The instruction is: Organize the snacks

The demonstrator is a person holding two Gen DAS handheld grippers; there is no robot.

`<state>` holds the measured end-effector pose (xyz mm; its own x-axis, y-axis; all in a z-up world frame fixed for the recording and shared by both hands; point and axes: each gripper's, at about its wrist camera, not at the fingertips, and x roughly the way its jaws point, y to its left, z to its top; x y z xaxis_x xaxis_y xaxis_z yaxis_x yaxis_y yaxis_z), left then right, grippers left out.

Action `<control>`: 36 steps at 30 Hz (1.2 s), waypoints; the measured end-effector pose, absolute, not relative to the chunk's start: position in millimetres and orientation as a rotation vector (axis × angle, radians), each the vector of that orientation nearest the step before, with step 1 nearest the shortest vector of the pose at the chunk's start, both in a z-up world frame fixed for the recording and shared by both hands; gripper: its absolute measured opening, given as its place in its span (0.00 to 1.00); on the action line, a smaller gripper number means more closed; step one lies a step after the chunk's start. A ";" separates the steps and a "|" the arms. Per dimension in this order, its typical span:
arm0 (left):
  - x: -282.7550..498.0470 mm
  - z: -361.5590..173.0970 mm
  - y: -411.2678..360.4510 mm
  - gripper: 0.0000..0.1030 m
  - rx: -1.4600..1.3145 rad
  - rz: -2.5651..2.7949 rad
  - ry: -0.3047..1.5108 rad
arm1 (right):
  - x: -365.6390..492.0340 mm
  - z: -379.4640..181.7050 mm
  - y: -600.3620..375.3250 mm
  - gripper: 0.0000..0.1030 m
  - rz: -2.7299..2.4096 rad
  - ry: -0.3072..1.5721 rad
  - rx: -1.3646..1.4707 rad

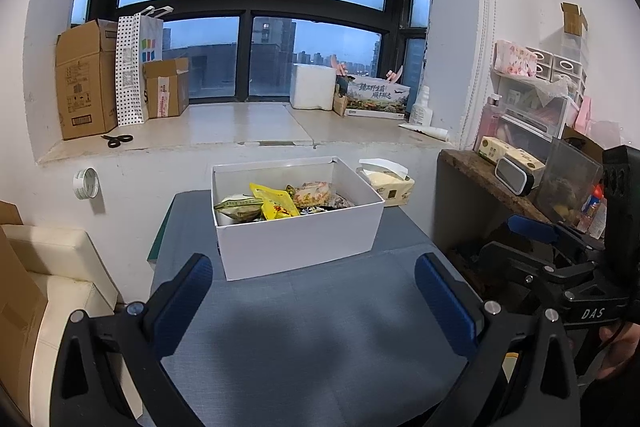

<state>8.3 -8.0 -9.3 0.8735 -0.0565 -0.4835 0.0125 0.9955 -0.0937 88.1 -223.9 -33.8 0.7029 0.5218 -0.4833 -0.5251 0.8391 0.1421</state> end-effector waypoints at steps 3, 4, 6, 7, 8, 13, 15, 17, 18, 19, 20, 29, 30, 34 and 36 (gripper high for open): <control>8.3 -9.0 -7.5 1.00 -0.094 -0.037 0.508 | 88.1 -34.3 -223.6 1.00 0.584 0.539 -0.006; 8.5 -9.2 -7.5 1.00 -0.092 -0.036 0.508 | 88.2 -34.6 -223.5 1.00 0.585 0.540 -0.007; 8.4 -9.3 -7.8 1.00 -0.093 -0.038 0.509 | 87.8 -35.2 -223.0 1.00 0.584 0.544 -0.009; 8.5 -9.4 -7.9 1.00 -0.092 -0.038 0.509 | 87.9 -35.2 -223.1 1.00 0.585 0.545 -0.008; 8.5 -9.4 -7.9 1.00 -0.092 -0.037 0.509 | 87.8 -35.1 -223.4 1.00 0.585 0.545 -0.007; 8.0 -9.3 -8.3 1.00 -0.091 -0.039 0.508 | 87.7 -35.0 -223.6 1.00 0.589 0.545 -0.008; 8.1 -9.6 -7.8 1.00 -0.090 -0.040 0.509 | 87.7 -34.8 -222.2 1.00 0.590 0.546 -0.011; 8.0 -9.7 -7.7 1.00 -0.090 -0.041 0.511 | 87.1 -34.9 -221.7 1.00 0.591 0.547 -0.012; 7.9 -9.7 -7.2 1.00 -0.091 -0.041 0.511 | 86.7 -35.0 -221.5 1.00 0.592 0.548 -0.012; 8.0 -9.8 -7.1 1.00 -0.091 -0.043 0.511 | 85.9 -35.1 -221.0 1.00 0.592 0.548 -0.012; 8.1 -9.9 -7.2 1.00 -0.091 -0.043 0.511 | 85.8 -35.2 -221.1 1.00 0.592 0.549 -0.011; 9.0 -11.7 -7.4 1.00 -0.089 -0.045 0.515 | 85.8 -36.7 -217.5 1.00 0.599 0.552 -0.014; 9.2 -11.9 -7.7 1.00 -0.088 -0.045 0.515 | 85.6 -36.6 -217.6 1.00 0.599 0.551 -0.013; 9.3 -12.3 -8.4 1.00 -0.087 -0.048 0.516 | 85.3 -37.9 -217.9 1.00 0.597 0.552 -0.011; 9.4 -12.3 -8.6 1.00 -0.088 -0.049 0.518 | 85.6 -38.2 -217.9 1.00 0.595 0.553 -0.011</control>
